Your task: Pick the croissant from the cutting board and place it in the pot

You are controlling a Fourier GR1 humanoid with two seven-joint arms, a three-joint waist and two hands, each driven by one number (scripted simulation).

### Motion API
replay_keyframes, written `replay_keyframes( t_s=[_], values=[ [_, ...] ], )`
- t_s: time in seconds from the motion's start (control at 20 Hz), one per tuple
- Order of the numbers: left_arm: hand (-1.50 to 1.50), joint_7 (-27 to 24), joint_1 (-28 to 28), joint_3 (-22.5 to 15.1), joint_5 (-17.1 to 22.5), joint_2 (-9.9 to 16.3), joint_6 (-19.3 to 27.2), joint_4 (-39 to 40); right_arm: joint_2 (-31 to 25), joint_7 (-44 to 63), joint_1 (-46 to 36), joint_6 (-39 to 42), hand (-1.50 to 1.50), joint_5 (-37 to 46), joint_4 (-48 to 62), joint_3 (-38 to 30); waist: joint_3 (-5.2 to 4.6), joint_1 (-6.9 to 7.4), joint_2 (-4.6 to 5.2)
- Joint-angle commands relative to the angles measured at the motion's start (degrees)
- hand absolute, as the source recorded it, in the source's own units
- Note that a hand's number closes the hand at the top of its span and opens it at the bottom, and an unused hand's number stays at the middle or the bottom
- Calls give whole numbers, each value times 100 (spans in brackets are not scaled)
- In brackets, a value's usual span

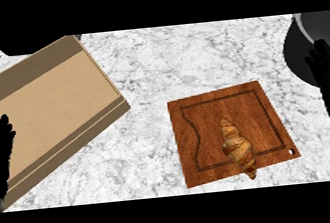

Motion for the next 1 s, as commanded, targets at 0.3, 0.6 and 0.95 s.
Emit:
replay_keyframes(
  t_s=[0.3,0.6,0.95],
  values=[
    [0,12,-918,-60,329,-437,-294,-808,-1377,-1407,-1398,1842,150,1366,-120,858,-215,229,31],
    [0,307,-1406,171,671,-628,-457,-872,-292,-4200,-1206,2601,-150,761,2208,514,-50,124,181],
    [0,579,-1527,12,279,-897,-233,-865,-999,-4337,-1578,3650,-150,1130,2107,612,-68,-40,105]
  ],
)
